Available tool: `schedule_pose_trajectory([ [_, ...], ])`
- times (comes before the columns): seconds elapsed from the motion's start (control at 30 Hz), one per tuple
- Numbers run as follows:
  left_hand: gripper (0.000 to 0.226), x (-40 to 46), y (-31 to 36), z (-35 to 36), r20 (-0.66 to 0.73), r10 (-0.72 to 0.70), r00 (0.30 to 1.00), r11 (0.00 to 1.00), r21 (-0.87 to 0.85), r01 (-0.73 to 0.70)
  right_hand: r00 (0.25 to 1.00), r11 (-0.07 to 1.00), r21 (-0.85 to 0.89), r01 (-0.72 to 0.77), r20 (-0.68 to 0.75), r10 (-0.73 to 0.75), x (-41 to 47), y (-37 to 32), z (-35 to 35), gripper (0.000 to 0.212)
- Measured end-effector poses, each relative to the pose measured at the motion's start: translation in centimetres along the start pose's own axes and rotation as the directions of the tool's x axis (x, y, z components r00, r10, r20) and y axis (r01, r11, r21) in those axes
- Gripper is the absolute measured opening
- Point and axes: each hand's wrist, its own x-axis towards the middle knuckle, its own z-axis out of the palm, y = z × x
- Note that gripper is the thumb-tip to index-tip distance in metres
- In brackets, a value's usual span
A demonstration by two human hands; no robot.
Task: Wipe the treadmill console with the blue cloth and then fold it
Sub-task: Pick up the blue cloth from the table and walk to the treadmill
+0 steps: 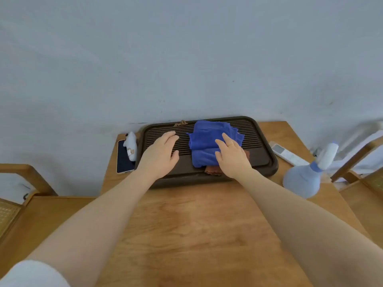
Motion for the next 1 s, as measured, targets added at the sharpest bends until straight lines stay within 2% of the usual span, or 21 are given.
schedule_pose_trajectory([
  [0.13, 0.035, 2.8, 0.5, 1.2, 0.020, -0.083, 0.996, 0.994, -0.072, 0.084, 0.998, 0.999, 0.001, 0.032, 0.048, -0.032, 4.7, 2.1, 0.7, 0.044],
  [0.27, 0.028, 4.3, 0.3, 2.0, -0.001, -0.111, 0.994, 0.983, -0.146, 0.110, 0.995, 0.993, -0.117, -0.001, 0.100, 0.013, 8.0, 3.7, 2.6, 0.048],
  [0.4, 0.027, 4.7, 0.7, 2.6, 0.020, -0.085, 0.996, 0.978, -0.187, 0.087, 0.996, 0.983, -0.182, -0.011, -0.087, -0.005, 7.9, 3.6, 2.9, 0.025],
  [0.47, 0.029, 5.1, 1.5, 2.5, 0.047, -0.057, 0.997, 0.976, -0.207, 0.066, 0.983, 0.998, -0.054, 0.017, -0.184, -0.027, 7.2, 3.5, 2.1, 0.021],
  [0.53, 0.036, 5.3, 2.6, 2.2, 0.060, -0.010, 0.998, 0.961, -0.274, 0.026, 0.967, 0.977, 0.206, 0.059, -0.254, -0.004, 5.6, 3.1, 0.4, 0.022],
  [0.6, 0.051, 4.9, 3.8, 1.5, 0.069, 0.072, 0.995, 0.947, -0.318, -0.046, 0.946, 0.882, 0.444, 0.159, -0.323, -0.008, 2.5, 2.3, -2.0, 0.019],
  [0.67, 0.060, 4.0, 5.3, 0.5, 0.076, 0.179, 0.981, 0.926, -0.351, -0.141, 0.930, 0.792, 0.557, 0.251, -0.366, -0.037, -1.5, 1.4, -4.5, 0.016],
  [0.73, 0.052, 2.7, 6.7, -0.8, 0.095, 0.294, 0.951, 0.875, -0.428, -0.227, 0.946, 0.710, 0.668, 0.223, -0.324, 0.007, -5.7, 0.4, -6.3, 0.015],
  [0.8, 0.034, 0.9, 8.0, -1.9, 0.161, 0.425, 0.891, 0.796, -0.535, -0.283, 0.954, 0.596, 0.788, 0.157, -0.278, 0.116, -9.7, -1.0, -7.3, 0.013],
  [0.9, 0.021, -2.2, 9.3, -2.8, 0.252, 0.588, 0.769, 0.643, -0.722, -0.255, 0.903, 0.382, 0.918, 0.107, -0.250, 0.348, -15.6, -3.5, -7.2, 0.013],
  [1.0, 0.024, -6.1, 10.0, -3.1, 0.314, 0.695, 0.647, 0.548, -0.814, -0.194, 0.819, 0.191, 0.980, 0.062, -0.160, 0.552, -21.8, -6.8, -5.9, 0.046],
])
